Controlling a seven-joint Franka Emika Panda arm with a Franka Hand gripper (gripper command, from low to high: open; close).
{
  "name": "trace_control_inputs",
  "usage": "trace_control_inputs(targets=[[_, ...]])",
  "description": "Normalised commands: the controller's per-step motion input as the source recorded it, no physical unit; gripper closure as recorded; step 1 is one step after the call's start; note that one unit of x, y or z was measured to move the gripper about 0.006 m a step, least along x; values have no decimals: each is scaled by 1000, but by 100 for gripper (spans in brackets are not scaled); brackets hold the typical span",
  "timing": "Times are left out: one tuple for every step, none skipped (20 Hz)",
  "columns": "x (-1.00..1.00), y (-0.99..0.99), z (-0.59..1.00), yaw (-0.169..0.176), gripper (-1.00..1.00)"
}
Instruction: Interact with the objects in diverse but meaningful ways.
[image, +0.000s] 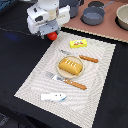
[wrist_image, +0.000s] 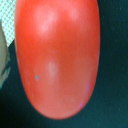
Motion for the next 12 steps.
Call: trace_control_inputs(targets=[[-103, 317, -300, 0, 100], [-74, 331, -286, 0, 100], [-74, 329, -289, 0, 100], [-60, 326, -277, 0, 100], [-54, 343, -251, 0, 100], [-63, 309, -234, 0, 100], [-51, 286, -166, -2, 100], [-43, 314, -129, -4, 100], [-37, 317, -106, -5, 100], [-14, 323, -83, -5, 100], [0, 317, 0, -3, 100], [0, 317, 180, -14, 100]])
